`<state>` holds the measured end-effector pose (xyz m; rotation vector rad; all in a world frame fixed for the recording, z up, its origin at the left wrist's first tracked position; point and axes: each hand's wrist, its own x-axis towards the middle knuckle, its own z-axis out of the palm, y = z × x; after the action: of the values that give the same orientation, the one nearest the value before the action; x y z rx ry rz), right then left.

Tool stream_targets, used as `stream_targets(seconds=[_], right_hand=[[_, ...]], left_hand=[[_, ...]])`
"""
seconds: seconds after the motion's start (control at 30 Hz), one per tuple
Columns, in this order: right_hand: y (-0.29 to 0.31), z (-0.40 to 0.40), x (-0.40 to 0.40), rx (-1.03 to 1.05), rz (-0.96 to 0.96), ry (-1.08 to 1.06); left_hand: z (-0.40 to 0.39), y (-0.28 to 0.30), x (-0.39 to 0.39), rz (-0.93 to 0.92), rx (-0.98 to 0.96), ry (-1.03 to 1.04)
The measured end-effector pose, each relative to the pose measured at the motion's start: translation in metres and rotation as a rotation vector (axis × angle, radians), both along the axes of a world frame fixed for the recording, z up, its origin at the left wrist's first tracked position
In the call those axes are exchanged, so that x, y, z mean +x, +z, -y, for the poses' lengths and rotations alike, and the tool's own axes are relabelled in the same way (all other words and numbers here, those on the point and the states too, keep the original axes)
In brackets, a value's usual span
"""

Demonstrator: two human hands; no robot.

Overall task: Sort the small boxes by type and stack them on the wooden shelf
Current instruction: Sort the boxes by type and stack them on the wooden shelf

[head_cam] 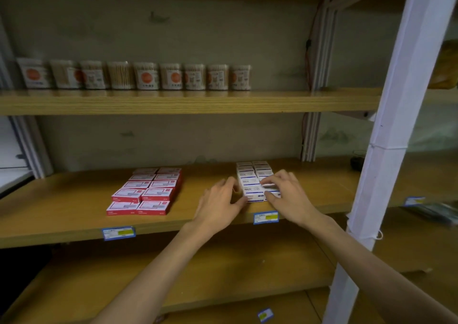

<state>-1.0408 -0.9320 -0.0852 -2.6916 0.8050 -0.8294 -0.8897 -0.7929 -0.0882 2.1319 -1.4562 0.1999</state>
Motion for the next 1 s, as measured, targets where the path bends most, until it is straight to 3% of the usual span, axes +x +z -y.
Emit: stream_targets(seconds=[0.13, 0.33, 0.6, 1.0], right_hand=[[0.001, -0.02, 0.021, -0.017, 0.047, 0.057], [0.008, -0.09, 0.085, -0.043, 0.116, 0.226], [0.009, -0.238, 0.182, 0.035, 0.127, 0.476], [0.001, -0.486, 0.322, 0.043, 0.114, 0.582]], left_hand=[[-0.043, 0.009, 0.028, 0.104, 0.008, -0.014], [-0.126, 0.015, 0.072, 0.15, -0.043, 0.126], [-0.271, 0.01, 0.131, 0.177, -0.127, 0.251], [-0.523, 0.006, 0.267, 0.176, -0.211, 0.313]])
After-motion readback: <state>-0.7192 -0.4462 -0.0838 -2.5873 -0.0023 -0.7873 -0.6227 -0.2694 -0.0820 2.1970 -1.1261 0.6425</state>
